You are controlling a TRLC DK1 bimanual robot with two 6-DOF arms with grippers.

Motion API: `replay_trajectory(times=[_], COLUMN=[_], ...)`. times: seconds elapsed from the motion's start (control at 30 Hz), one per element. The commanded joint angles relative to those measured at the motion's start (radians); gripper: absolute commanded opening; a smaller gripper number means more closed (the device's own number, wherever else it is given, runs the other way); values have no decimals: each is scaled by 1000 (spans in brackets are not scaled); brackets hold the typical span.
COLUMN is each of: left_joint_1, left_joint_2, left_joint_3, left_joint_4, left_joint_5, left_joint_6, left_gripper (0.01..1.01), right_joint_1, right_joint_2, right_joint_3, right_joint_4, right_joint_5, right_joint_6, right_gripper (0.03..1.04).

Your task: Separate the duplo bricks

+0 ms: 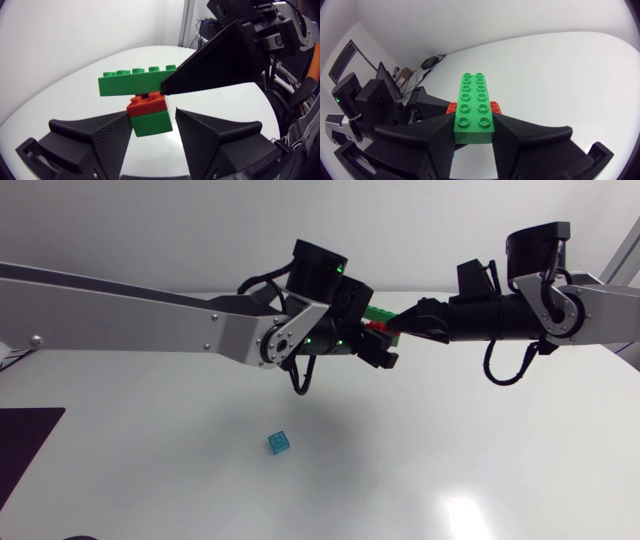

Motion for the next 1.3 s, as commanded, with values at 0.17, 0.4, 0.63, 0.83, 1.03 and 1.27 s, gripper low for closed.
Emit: replay_trajectory(times=[0.17,0.4,0.63,0.83,1.03,1.27], left_joint_1=[-10,-4,7,20,40,66], left_joint_2=[41,45,41,-1,-77,-76], left_joint_3=[27,23,7,-29,-72,-94], left_joint_4=[13,19,18,7,-50,-91], left_joint_5=[-2,-2,-2,21,84,82], left_joint_6=[-38,-41,-36,-25,33,79], left_gripper=[493,344,344,346,534,626], right_joint_1=[15,15,4,-13,-88,-162], right_joint_2=[-4,-1,-13,-35,-50,-13], right_joint_3=[10,-4,-22,-55,-61,-99], right_joint_4=[2,5,6,8,-21,-61], right_joint_5=[-16,-20,-11,14,-16,-2], right_joint_6=[29,17,-24,-95,-179,-334], right_gripper=[174,174,172,172,172,172])
